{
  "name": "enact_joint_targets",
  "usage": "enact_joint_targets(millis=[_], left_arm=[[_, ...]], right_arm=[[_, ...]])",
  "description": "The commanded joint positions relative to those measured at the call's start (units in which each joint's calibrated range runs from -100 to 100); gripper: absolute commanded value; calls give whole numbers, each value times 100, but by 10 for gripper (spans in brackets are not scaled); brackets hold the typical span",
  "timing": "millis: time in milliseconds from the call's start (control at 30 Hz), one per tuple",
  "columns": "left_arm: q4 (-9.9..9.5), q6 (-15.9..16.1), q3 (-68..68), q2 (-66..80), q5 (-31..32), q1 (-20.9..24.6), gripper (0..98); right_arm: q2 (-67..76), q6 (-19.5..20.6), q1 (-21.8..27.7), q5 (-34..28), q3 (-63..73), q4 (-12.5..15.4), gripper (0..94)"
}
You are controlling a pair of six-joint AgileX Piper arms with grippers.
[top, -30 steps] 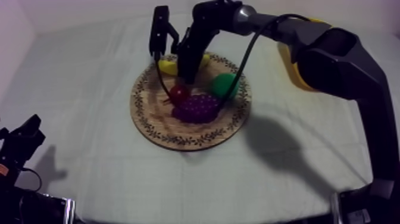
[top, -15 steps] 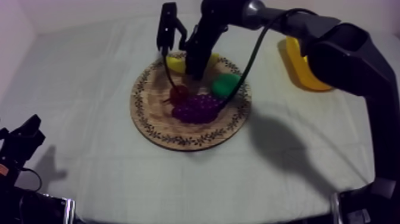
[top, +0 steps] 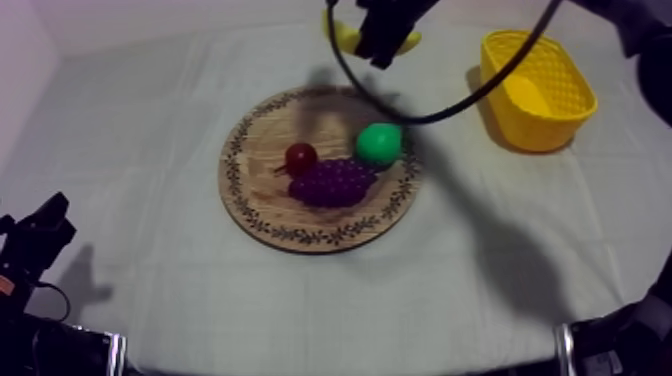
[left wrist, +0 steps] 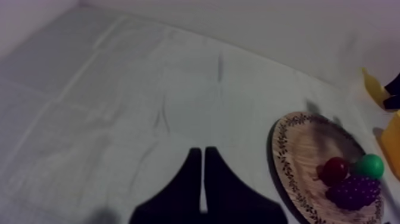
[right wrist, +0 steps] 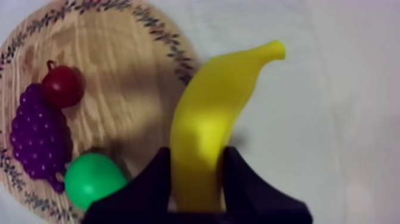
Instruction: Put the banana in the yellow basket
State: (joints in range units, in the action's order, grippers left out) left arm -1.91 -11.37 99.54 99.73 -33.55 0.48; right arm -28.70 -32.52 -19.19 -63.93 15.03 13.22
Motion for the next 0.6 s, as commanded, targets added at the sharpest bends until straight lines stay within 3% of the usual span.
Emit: enact_joint_targets(millis=[0, 267, 567], left_arm=[[-2, 0, 1, 1, 1, -1, 1], [-2, 1, 1, 1, 1, -1, 1], [-2, 0, 1, 1, 1, -1, 1]], right_arm=[[605, 120, 163, 34, -141, -21, 145], [1518, 250, 775, 151, -777, -41, 146], [2182, 390, 1364, 1052, -2044, -19, 161]])
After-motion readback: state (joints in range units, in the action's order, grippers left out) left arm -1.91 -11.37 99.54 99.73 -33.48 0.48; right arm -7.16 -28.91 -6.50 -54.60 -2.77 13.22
